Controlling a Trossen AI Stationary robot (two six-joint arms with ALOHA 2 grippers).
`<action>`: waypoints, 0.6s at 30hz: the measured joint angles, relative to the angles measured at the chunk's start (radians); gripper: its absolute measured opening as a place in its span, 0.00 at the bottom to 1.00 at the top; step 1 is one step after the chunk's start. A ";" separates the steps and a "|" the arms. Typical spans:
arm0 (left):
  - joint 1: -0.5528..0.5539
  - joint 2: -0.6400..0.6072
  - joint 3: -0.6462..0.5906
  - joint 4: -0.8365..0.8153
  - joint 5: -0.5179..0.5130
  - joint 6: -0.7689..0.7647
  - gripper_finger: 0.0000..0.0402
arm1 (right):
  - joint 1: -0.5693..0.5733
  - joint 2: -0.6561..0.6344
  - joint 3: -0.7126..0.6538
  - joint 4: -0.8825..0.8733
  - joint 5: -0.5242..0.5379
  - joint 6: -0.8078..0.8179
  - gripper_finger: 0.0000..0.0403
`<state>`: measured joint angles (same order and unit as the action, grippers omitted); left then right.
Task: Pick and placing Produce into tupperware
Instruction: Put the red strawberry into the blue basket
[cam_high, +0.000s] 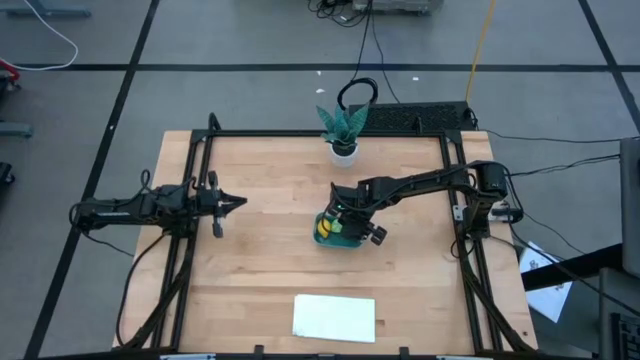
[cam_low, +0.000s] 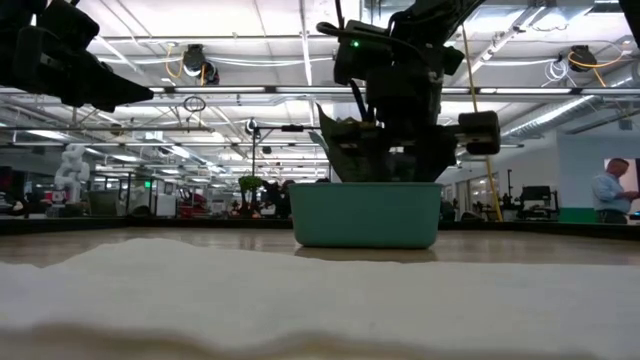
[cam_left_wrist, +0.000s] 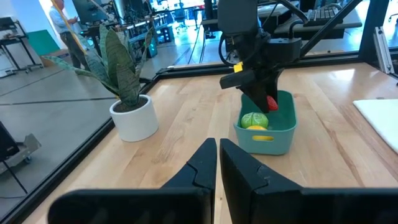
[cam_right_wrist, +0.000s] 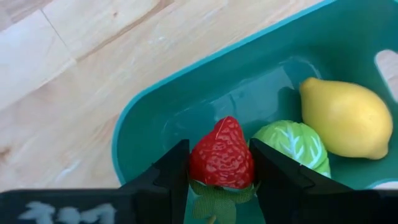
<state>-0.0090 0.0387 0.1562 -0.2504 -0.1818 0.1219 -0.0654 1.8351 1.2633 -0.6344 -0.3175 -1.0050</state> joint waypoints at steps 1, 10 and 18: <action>0.000 0.000 0.000 0.000 0.000 0.000 0.06 | 0.000 0.000 0.000 0.001 0.000 -0.008 0.33; 0.000 0.000 0.000 0.000 0.000 0.000 0.06 | 0.001 0.000 0.000 0.017 0.004 -0.055 0.33; 0.000 0.000 0.000 0.000 0.000 0.000 0.06 | 0.001 0.000 0.000 -0.008 0.000 0.007 0.33</action>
<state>-0.0090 0.0387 0.1562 -0.2501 -0.1818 0.1223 -0.0642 1.8351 1.2629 -0.6420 -0.3173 -0.9980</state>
